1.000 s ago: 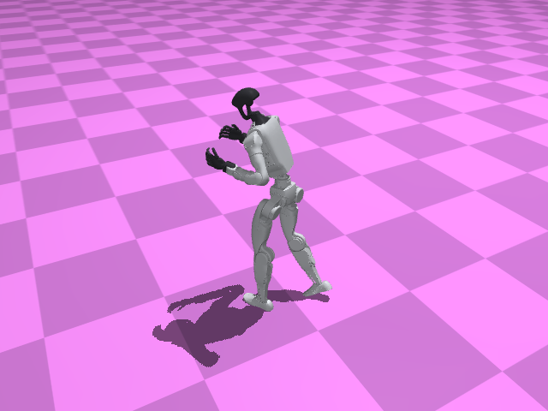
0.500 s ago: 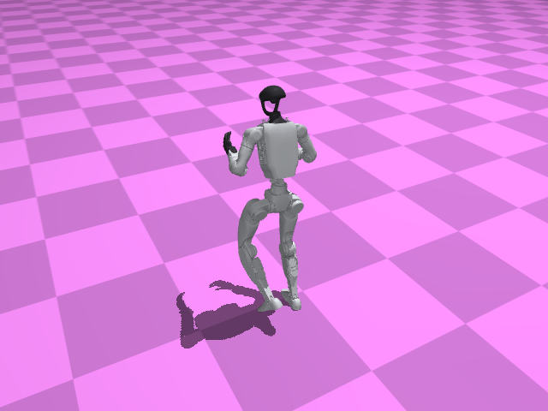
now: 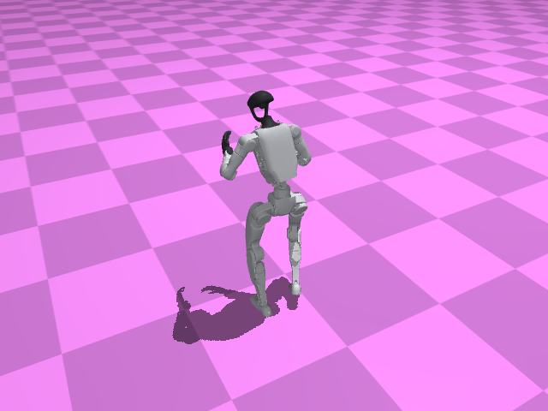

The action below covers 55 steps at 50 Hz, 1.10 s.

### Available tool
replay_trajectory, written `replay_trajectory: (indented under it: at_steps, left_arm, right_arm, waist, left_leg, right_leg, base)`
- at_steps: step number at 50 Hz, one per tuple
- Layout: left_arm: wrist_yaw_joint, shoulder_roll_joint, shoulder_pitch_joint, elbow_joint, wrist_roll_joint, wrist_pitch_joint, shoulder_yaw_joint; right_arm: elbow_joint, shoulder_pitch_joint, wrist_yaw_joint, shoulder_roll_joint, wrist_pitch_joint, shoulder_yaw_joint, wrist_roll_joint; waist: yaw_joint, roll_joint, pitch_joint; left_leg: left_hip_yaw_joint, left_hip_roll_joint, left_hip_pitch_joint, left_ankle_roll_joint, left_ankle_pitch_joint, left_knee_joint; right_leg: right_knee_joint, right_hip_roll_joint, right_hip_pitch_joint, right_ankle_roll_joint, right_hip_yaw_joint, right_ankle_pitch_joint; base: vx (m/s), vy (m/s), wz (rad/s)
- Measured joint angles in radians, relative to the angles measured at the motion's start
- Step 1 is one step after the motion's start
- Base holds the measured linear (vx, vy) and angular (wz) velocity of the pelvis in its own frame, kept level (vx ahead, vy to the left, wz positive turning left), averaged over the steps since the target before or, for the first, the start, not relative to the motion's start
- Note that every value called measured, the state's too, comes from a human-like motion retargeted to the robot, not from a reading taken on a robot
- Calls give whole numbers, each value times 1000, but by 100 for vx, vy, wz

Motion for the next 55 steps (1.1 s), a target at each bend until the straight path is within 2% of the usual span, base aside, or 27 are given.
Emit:
replay_trajectory:
  at_steps: [2,5,7,8,10,13,15,17,18,20,21,22,25,26,29,32,35,38,40,42,43,45,47,48,51,53,55]
  left_arm:
    - [2,15,-14,-70,5,-9,-2]
    - [-89,-8,51,-164,-117,-16,26]
    - [-136,-7,124,-183,-134,-27,60]
    - [-147,-7,174,-185,-134,-36,83]
    - [-164,-28,322,-184,-131,-26,137]
    - [-195,-81,494,-159,-82,-2,198]
    - [-239,-135,610,-159,-8,-2,249]
    - [-241,-190,714,-188,7,1,297]
    - [-229,-218,766,-210,-1,-2,312]
    - [-194,-280,850,-248,-66,-4,315]
    - [-174,-270,891,-263,-67,-22,297]
    - [-158,-258,919,-275,-65,-35,278]
    - [-139,-218,887,-277,-14,-39,223]
    - [-128,-212,865,-276,6,-41,219]
    - [-82,-209,807,-270,48,-46,229]
    - [-50,-217,762,-275,100,-46,248]
    - [-48,-218,743,-304,112,-55,256]
    - [-42,-202,691,-322,20,-32,272]
    - [-63,-178,657,-323,31,-20,285]
    - [-83,-160,589,-300,66,-12,278]
    - [-73,-156,540,-283,57,-2,275]
    - [-68,-151,437,-226,52,8,242]
    - [-36,-158,305,-165,39,10,207]
    - [-26,-162,241,-141,51,5,194]
    - [1,-173,93,-129,70,-19,178]
    - [8,-181,42,-154,62,-38,174]
    - [9,-195,20,-186,50,-49,180]
  right_arm:
    - [-123,89,63,-64,-2,-40,58]
    - [-228,195,131,-157,19,-76,119]
    - [-239,235,209,-203,41,-100,151]
    - [-236,248,197,-219,30,-113,146]
    - [-211,282,177,-262,33,-111,135]
    - [-163,244,164,-329,47,-101,70]
    - [-143,174,136,-399,22,-84,53]
    - [-126,16,87,-462,20,2,-3]
    - [-122,-89,58,-498,15,57,-25]
    - [-80,-368,41,-534,45,248,-82]
    - [-56,-477,18,-524,33,301,-87]
    - [-30,-581,0,-510,27,347,-101]
    - [54,-781,-37,-425,54,389,-222]
    - [60,-788,-58,-382,54,362,-250]
    - [41,-727,-98,-276,36,246,-279]
    - [-16,-553,-124,-256,6,111,-256]
    - [-83,-309,-143,-278,-25,-15,-217]
    - [-100,-94,-119,-318,-13,-102,-181]
    - [-86,29,-77,-322,-19,-143,-142]
    - [-63,123,-45,-308,-23,-166,-98]
    - [-46,153,-41,-304,-17,-166,-76]
    - [-16,224,-44,-275,-12,-167,-26]
    - [12,257,-50,-255,3,-171,-4]
    - [17,265,-49,-243,5,-174,1]
    - [-20,274,-29,-219,-7,-191,27]
    - [-67,279,16,-224,-19,-218,16]
    - [-116,287,13,-214,-23,-224,58]
  waist:
    - [-37,25,-29]
    - [-51,85,-71]
    - [-71,126,-75]
    - [-88,147,-74]
    - [-117,203,-118]
    - [-158,275,-95]
    - [-221,298,-72]
    - [-228,375,19]
    - [-243,396,59]
    - [-197,473,87]
    - [-196,473,87]
    - [-187,473,87]
    - [-118,464,87]
    - [-110,449,87]
    - [-132,397,87]
    - [-172,355,87]
    - [-171,314,87]
    - [-149,289,87]
    - [-127,268,87]
    - [-123,228,84]
    - [-130,205,77]
    - [-144,159,59]
    - [-161,135,31]
    - [-176,130,23]
    - [-243,140,-12]
    - [-285,159,-46]
    - [-316,177,-73]
  left_leg:
    - [23,-4,95,-1,58,-133]
    - [74,-18,268,10,226,-394]
    - [73,-25,335,-22,315,-440]
    - [67,-30,367,-45,357,-451]
    - [74,-28,387,-91,430,-433]
    - [121,-54,398,-111,493,-323]
    - [179,-85,306,-124,533,-106]
    - [243,-5,228,-123,547,150]
    - [260,4,165,-124,542,271]
    - [259,40,-40,-54,439,483]
    - [268,54,-137,-78,374,579]
    - [285,77,-234,-78,308,665]
    - [366,197,-510,61,128,810]
    - [363,208,-595,78,95,808]
    - [312,181,-804,77,53,701]
    - [288,145,-881,59,71,464]
    - [326,138,-851,26,144,158]
    - [335,81,-685,8,303,-342]
    - [335,96,-592,-7,362,-485]
    - [336,104,-531,20,367,-419]
    - [334,94,-501,48,355,-369]
    - [329,91,-470,87,205,-118]
    - [325,66,-408,107,90,4]
    - [320,52,-359,101,49,31]
    - [279,-5,-180,80,16,-32]
    - [239,-35,-70,64,61,-116]
    - [199,-63,33,41,152,-205]
  right_leg:
    - [-156,-28,-50,62,-28,49]
    - [-487,-21,-86,145,-29,135]
    - [-701,-23,-73,196,-31,171]
    - [-799,-29,-60,217,-28,188]
    - [-989,-24,-56,229,-19,248]
    - [-1072,-82,-65,227,-49,296]
    - [-922,-202,-154,200,-15,314]
    - [-729,-164,-249,119,91,339]
    - [-589,-171,-338,105,157,317]
    - [-512,-47,-481,24,221,296]
    - [-412,-37,-562,63,247,251]
    - [-341,-16,-632,92,271,217]
    - [-317,100,-761,110,339,195]
    - [-317,124,-786,112,356,193]
    - [-320,146,-806,120,381,176]
    - [-350,118,-726,127,368,146]
    - [-433,95,-565,134,341,137]
    - [-558,100,-369,98,324,213]
    - [-492,114,-295,101,326,281]
    - [-338,95,-264,108,346,347]
    - [-264,77,-256,86,357,362]
    - [-105,33,-224,51,375,311]
    - [-27,34,-212,6,404,204]
    - [-18,52,-198,4,416,161]
    - [-114,122,-168,3,408,110]
    - [-275,166,-151,11,370,130]
    - [-518,199,-113,40,319,204]
  base:
    - [96,-10,-5]
    - [99,-9,-65]
    - [107,-11,-34]
    - [110,-15,-19]
    - [110,-18,-23]
    - [105,-11,-16]
    - [97,-4,-2]
    - [88,-16,-140]
    - [80,-10,-199]
    - [74,-4,-260]
    - [78,1,-240]
    - [79,6,-208]
    - [69,13,-228]
    - [70,21,-180]
    - [76,26,-87]
    - [86,31,-3]
    - [93,36,-10]
    - [99,45,-40]
    - [108,54,-66]
    - [111,57,-7]
    - [113,56,37]
    - [118,54,68]
    - [116,51,87]
    - [114,49,102]
    - [112,45,113]
    - [110,39,107]
    - [110,33,101]
